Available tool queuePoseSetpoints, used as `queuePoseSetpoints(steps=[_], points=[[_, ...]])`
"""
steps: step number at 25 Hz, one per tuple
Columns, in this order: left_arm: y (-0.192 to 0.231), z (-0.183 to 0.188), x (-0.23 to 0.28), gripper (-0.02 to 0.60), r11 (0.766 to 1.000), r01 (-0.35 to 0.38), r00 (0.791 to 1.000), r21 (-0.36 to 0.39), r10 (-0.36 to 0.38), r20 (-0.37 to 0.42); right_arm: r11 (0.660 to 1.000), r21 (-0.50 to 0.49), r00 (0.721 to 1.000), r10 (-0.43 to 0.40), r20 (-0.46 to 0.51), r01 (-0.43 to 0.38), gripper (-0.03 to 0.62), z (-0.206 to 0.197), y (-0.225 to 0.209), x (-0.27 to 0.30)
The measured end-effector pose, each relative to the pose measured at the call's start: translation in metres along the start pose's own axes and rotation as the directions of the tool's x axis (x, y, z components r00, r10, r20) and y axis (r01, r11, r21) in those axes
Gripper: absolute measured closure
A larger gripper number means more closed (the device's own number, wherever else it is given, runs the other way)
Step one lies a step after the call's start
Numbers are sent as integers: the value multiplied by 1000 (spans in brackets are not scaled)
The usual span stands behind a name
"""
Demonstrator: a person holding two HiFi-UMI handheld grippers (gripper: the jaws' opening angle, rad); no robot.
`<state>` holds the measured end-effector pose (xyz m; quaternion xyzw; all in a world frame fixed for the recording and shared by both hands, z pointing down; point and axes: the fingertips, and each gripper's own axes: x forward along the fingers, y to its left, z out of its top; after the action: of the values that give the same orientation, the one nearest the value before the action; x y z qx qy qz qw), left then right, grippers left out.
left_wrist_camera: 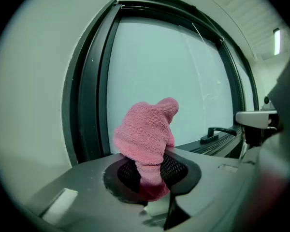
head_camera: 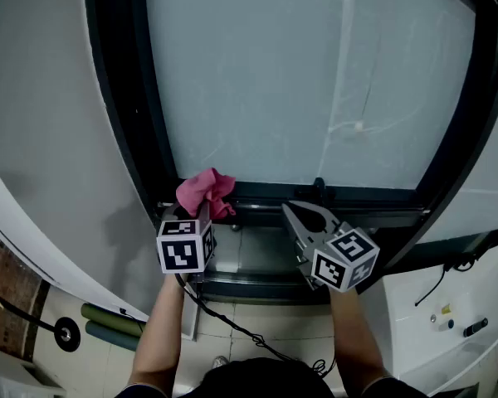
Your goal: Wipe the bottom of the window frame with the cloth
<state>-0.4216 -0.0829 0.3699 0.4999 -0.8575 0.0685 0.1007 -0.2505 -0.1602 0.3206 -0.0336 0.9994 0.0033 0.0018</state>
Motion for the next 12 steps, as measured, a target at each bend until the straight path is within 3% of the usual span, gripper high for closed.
queuePoseSetpoints(steps=[7,9,12], points=[[44,7,32,499,982,-183,983,51,184,-16,999,16,999,33,11,-33,594,-8,5,27],[54,6,41,499,964,-244,968,109,249,-31,999,19,999,43,12,-43,594,-9,6,33],[68,-4,55,499,914,-340,929,221,363,-73,998,20,999,51,19,-51,594,-9,6,40]])
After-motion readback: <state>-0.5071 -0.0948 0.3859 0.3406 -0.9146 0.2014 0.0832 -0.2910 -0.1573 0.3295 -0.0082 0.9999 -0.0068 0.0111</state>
